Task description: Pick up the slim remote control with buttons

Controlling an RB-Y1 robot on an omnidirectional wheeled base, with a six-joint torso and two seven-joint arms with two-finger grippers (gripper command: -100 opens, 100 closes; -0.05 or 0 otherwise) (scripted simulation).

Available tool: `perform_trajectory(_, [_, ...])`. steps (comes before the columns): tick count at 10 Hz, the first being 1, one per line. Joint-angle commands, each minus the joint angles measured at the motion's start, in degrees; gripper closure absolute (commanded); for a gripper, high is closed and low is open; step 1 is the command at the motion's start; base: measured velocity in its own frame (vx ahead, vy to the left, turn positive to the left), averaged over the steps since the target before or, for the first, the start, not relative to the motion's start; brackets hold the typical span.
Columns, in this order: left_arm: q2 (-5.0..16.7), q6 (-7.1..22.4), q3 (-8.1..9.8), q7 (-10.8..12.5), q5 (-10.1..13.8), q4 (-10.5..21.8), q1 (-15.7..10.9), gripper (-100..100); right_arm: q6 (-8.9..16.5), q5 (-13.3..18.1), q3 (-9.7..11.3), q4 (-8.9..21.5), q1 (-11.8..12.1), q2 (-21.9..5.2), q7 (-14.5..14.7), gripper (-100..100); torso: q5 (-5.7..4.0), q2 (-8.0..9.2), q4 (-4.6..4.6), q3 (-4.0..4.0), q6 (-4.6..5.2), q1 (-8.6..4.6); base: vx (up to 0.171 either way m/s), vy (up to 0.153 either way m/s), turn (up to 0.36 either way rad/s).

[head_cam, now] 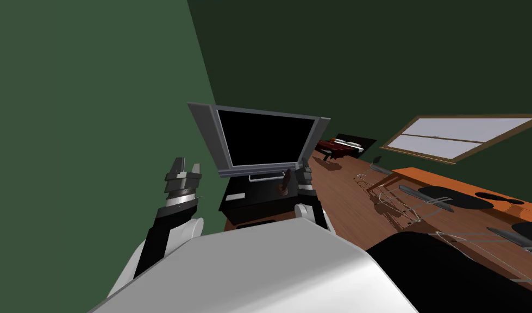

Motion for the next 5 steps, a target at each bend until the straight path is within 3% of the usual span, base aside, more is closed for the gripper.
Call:
perform_trajectory(1, [1.7, 1.0, 0.19, 0.1, 0.5, 0.9, -0.4, -100, 0.0, 0.0, 0.0, 0.0, 0.0, 0.0, 0.0, 0, 0.0, 0.0, 0.0, 0.0, 0.0, 0.0, -0.006, -0.01, -0.07])
perform_trajectory(5, [7.1, 6.6, 1.24, 0.8, 3.2, 5.8, -2.7, -100, 0.0, 0.0, 0.0, 0.0, 0.0, 0.0, 0.0, 0, -0.03, 0.08, 0.02, 0.05, 0.02, -0.13, -0.023, -0.036, -0.135])
